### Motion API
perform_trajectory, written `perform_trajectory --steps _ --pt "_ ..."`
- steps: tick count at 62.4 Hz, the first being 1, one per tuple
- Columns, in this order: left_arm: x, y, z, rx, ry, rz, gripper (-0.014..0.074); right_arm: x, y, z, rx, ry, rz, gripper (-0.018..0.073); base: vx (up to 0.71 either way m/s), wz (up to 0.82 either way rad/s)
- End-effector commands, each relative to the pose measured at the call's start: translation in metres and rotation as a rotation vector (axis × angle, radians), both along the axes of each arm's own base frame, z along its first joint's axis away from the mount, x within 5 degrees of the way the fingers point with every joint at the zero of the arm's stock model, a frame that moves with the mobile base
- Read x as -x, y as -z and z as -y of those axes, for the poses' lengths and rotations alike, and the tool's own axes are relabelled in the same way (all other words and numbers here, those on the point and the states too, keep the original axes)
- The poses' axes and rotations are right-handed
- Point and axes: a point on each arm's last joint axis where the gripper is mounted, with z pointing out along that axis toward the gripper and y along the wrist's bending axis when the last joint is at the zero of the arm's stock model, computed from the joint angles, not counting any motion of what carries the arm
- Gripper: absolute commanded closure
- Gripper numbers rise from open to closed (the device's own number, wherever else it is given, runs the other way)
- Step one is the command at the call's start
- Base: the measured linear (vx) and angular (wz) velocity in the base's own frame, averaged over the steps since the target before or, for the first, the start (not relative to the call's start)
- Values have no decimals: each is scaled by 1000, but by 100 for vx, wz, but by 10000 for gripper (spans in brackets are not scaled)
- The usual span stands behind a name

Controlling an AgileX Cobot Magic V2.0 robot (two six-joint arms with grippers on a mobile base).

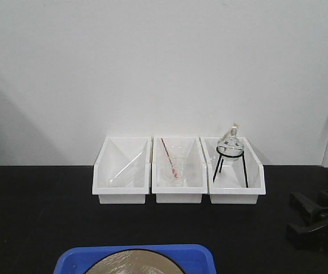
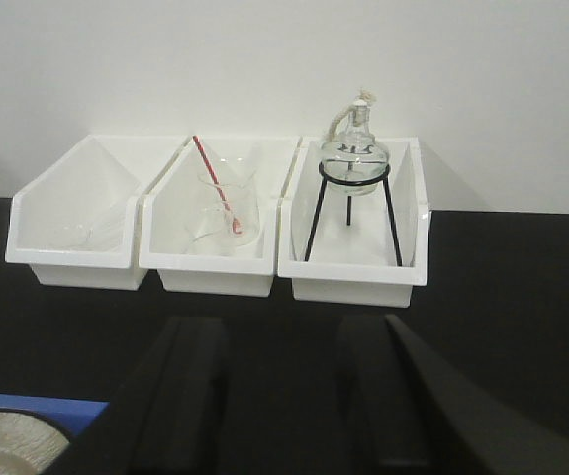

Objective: Place disk in tray to left cabinet

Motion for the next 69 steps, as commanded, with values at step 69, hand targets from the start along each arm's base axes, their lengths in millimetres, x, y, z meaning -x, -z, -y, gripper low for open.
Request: perform_trajectory --steps 69 --pt "-176 -110 24 24 -7 -681 374 9 -20 4 -2 -12 84 226 0 0"
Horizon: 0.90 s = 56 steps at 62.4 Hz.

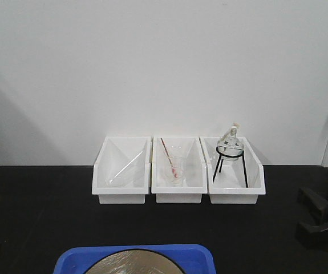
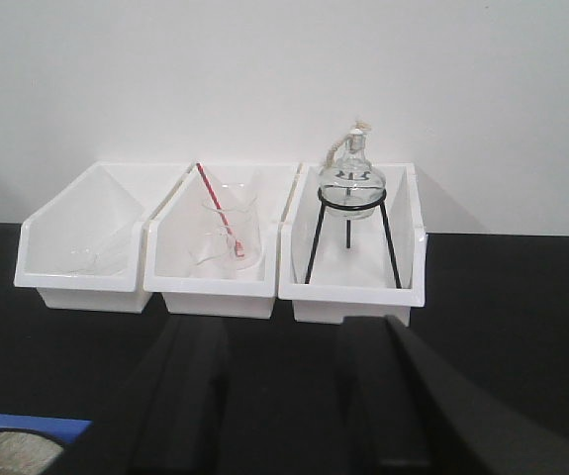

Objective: Place disk in tray to left cabinet

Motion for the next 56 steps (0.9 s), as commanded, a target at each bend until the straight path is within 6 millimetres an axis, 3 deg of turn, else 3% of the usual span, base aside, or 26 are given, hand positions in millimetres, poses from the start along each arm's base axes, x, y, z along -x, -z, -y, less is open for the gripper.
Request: perform_trajectory --steps 1,9,16,31,56 --pt "-16 -6 3 14 17 64 346 2 -13 1 11 -11 49 226 0 0" --pt "-28 19 10 96 -5 -82 161 2 -13 1 11 -11 49 226 0 0" --pt "-38 44 18 207 -33 -232 83 2 -13 1 11 -11 49 226 0 0" --pt "-67 86 30 241 43 -351 84 2 -13 1 11 -11 49 226 0 0" --pt "-91 115 35 223 57 -447 84 1 -12 4 19 27 44 226 0 0"
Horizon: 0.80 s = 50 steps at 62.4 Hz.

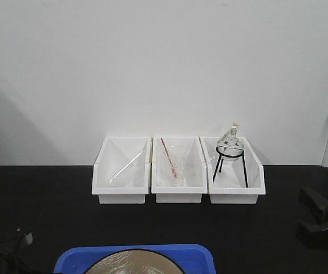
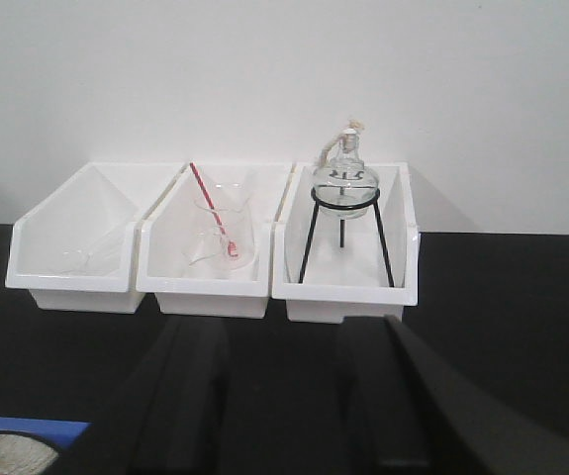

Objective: Place disk in tray to left cabinet

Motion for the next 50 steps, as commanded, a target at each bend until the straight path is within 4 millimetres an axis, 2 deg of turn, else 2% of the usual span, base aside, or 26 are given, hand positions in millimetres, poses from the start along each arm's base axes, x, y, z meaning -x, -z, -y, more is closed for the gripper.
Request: perform_trajectory --steps 1,27,50 --pt "-8 -18 3 18 -2 76 84 1 -12 3 16 10 46 226 0 0" --pt "-9 3 6 -40 58 22 85 1 -11 6 20 51 40 226 0 0" --pt "-6 6 15 -92 144 14 165 1 -10 9 -23 89 14 226 0 0"
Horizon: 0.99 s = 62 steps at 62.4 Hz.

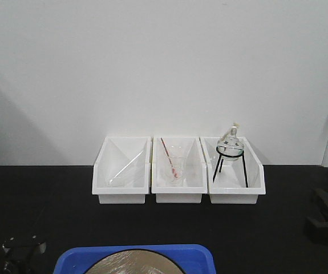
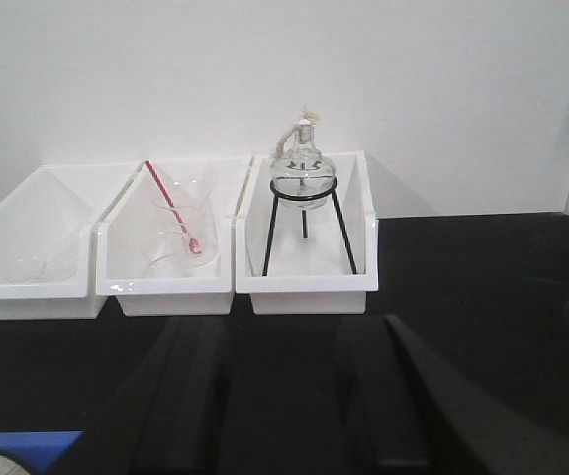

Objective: Place disk in tray to left cabinet
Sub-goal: 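Move the right gripper to the tray rim opposite the left gripper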

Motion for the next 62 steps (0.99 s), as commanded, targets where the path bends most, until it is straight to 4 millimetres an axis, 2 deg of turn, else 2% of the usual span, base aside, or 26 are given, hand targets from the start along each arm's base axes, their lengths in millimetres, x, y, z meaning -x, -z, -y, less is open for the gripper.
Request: perform_trajectory --steps 1,11,29,39,56,62 --pt "-3 -11 7 15 3 38 165 1 -11 2 -7 11 35 226 0 0" --pt "-1 -11 13 16 21 42 167 1 -11 4 -8 25 31 226 0 0" --pt "1 -10 13 20 -4 6 182 1 -11 4 -7 27 31 226 0 0" --pt "3 -9 12 -9 -19 -19 291 1 -11 4 -7 27 31 226 0 0" --pt "3 -9 12 -28 -8 -14 604 1 -10 3 -22 18 25 226 0 0" --pt "3 -9 12 -28 -9 -6 603 0 -5 -1 -49 -14 10 226 0 0"
